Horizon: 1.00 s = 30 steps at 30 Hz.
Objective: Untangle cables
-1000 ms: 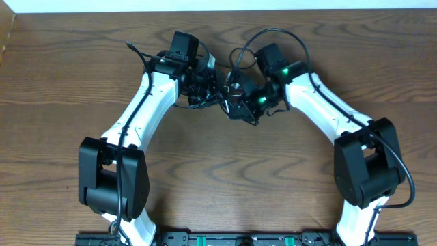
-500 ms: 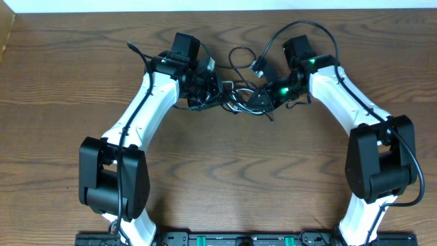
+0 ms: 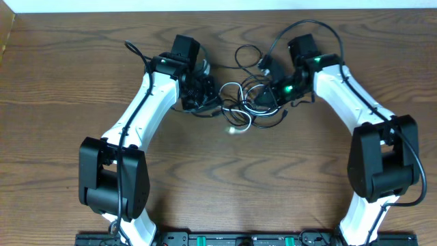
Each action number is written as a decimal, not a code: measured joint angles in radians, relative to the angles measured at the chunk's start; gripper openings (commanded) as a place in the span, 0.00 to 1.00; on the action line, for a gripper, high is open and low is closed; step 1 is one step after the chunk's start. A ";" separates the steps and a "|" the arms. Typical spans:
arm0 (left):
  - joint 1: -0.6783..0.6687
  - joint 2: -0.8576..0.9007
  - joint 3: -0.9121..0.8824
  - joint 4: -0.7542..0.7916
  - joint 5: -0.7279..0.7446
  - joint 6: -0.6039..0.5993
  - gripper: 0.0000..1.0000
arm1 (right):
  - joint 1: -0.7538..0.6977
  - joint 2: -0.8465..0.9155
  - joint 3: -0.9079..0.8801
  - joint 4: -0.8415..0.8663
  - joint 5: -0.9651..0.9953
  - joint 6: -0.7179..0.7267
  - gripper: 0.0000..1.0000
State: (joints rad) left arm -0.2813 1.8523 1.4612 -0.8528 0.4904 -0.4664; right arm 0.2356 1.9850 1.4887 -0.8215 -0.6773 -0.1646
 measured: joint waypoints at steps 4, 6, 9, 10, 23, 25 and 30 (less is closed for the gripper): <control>0.000 0.000 0.000 -0.041 -0.126 0.009 0.27 | -0.073 -0.013 0.000 0.001 0.025 0.053 0.01; 0.000 0.000 0.000 -0.041 -0.164 0.027 0.33 | -0.108 -0.026 0.000 0.013 0.015 0.071 0.01; 0.000 0.000 0.000 -0.030 -0.198 0.064 0.38 | -0.140 -0.060 0.000 0.035 -0.039 0.074 0.01; 0.000 0.000 0.000 -0.022 -0.204 0.075 0.38 | -0.141 -0.076 0.000 0.042 -0.054 0.074 0.01; 0.000 0.000 0.000 0.104 -0.051 0.279 0.44 | -0.129 -0.583 -0.001 0.060 0.016 0.140 0.01; 0.000 0.000 0.000 0.105 -0.037 0.288 0.44 | -0.129 -0.621 0.000 0.023 0.032 0.147 0.01; 0.000 0.000 0.000 0.090 -0.018 0.304 0.44 | -0.102 -0.609 0.000 -0.083 0.078 0.158 0.01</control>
State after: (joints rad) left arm -0.2813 1.8523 1.4612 -0.7624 0.4721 -0.1623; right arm 0.1333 1.3758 1.4891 -0.9047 -0.5995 -0.0067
